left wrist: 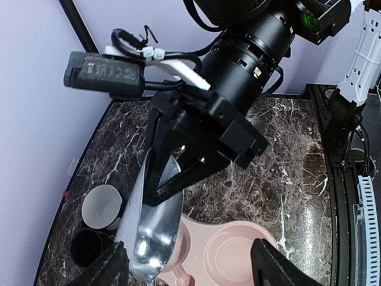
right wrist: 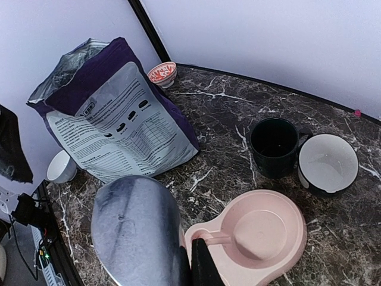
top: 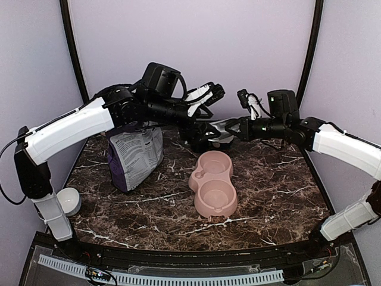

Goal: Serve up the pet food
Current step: Pass from the right arm to the left

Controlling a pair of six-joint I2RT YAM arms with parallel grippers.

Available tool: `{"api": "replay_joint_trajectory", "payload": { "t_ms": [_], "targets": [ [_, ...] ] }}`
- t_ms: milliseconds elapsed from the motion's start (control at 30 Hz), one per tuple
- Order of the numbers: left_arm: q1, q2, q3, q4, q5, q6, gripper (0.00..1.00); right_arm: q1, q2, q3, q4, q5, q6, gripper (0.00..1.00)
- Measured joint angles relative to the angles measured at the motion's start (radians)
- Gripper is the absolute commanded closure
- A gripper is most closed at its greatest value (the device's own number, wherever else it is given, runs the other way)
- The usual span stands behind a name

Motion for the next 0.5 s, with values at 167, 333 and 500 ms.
{"api": "replay_joint_trajectory", "payload": {
  "t_ms": [167, 333, 500],
  "targets": [
    [-0.022, 0.080, 0.098, -0.022, 0.007, 0.021, 0.28, 0.000, 0.000, 0.000, -0.017, 0.029, -0.010, 1.00],
    [-0.032, 0.152, 0.172, -0.053, 0.007, 0.037, 0.29, 0.000, 0.006, 0.004, -0.052, 0.053, -0.023, 1.00],
    [-0.044, 0.204, 0.225, -0.070, 0.001, 0.056, 0.36, 0.000, 0.009, 0.005, -0.068, 0.057, -0.031, 1.00]
  ]
}}
